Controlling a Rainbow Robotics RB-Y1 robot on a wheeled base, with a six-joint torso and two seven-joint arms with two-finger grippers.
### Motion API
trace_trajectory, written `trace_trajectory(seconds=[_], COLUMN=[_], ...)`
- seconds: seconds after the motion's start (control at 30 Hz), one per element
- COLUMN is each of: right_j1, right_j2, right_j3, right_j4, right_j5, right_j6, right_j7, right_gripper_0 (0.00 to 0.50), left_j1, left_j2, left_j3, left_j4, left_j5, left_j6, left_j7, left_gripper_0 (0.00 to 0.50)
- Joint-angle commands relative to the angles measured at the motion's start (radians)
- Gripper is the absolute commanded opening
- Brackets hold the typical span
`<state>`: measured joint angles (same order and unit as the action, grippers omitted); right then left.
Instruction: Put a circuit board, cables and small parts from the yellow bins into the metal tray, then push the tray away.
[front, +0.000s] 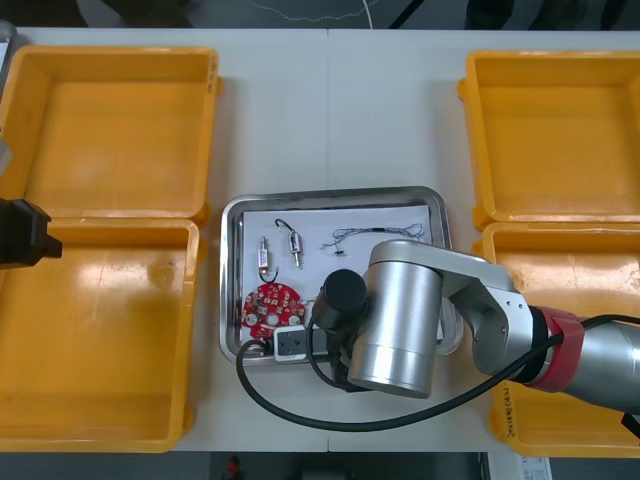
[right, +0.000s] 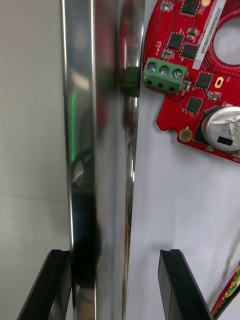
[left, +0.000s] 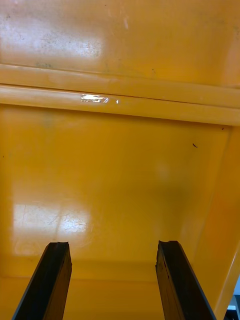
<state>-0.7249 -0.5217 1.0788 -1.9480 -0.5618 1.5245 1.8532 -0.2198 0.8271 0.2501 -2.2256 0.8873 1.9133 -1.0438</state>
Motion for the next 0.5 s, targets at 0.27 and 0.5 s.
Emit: trace_trajectory(seconds=[0.27,0.5], right_j1=[-0.028,-0.027], right_j2=[0.038,0.051], right_j3=[0.02,0.02], right_j4=[-0.009,-0.011], right_j5=[0.014,0.023], right_j6=[0.008,0.014], right_j7=[0.006,-0.003], right_gripper_0=[0.346,0.0], left_j1=[0.019,0.019], left_j2=[0.043,0.043], left_j3=[0.031,0.031], left_j4=[-0.031,-0.031], left_j5=[0.007,0.007], left_j6=[0.007,0.007], left_j7=[-0.079,-0.079], left_gripper_0=[0.5,0.5])
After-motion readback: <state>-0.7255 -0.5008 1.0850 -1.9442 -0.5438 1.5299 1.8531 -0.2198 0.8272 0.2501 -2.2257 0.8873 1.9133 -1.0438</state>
